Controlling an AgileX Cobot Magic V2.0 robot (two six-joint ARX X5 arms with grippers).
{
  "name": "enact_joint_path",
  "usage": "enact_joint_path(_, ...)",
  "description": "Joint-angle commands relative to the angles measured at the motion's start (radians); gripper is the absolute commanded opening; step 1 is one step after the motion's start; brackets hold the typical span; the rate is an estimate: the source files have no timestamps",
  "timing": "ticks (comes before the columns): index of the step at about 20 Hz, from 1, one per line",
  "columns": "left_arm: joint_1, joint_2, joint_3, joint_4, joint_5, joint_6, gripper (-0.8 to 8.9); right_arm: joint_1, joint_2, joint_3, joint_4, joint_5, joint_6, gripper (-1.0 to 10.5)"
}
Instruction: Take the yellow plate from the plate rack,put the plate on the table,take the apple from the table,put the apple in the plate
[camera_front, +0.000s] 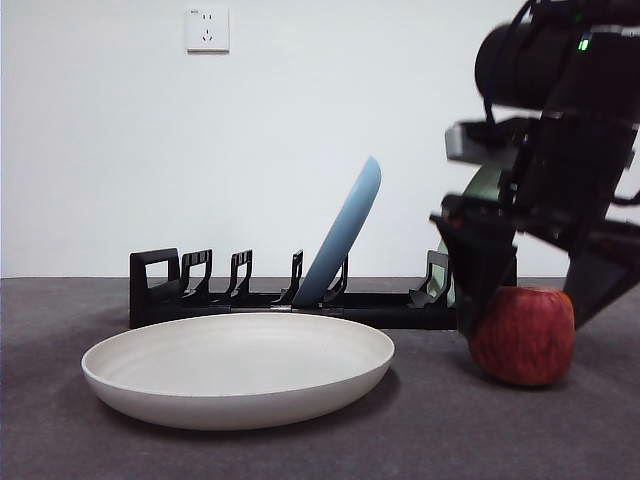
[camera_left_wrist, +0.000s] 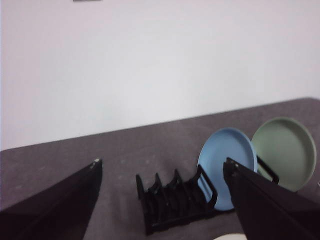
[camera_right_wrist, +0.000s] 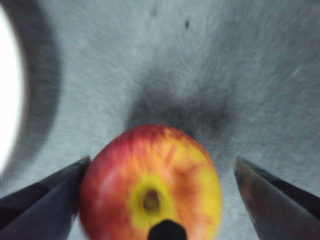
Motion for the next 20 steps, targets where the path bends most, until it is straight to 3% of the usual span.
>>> enact_joint_path(1,0.002,-0.002,-0.005,-0.011,-0.006,0.0,4.08,0.003,0.027,0.001,0.003,0.006,-0.001,4.0)
enact_joint_path(4,0.002,-0.002,-0.005,-0.018,-0.007,0.001,4.08,0.006,0.018,0.001,0.004,0.005,-0.002,-0.3)
enact_joint_path(9,0.002,-0.002,-0.005,-0.023,-0.007,0.001,4.07,0.04,-0.083,0.023,0.002,-0.002,0.067,-0.1)
enact_joint_path(13,0.002,-0.001,-0.005,-0.023,-0.007,0.002,4.07,0.174,-0.119,0.133,0.002,-0.002,0.085,-0.1)
enact_joint_path(20,0.002,-0.002,-0.005,-0.025,-0.007,0.005,4.07,0.378,0.061,0.34,0.003,-0.001,0.083,-0.1)
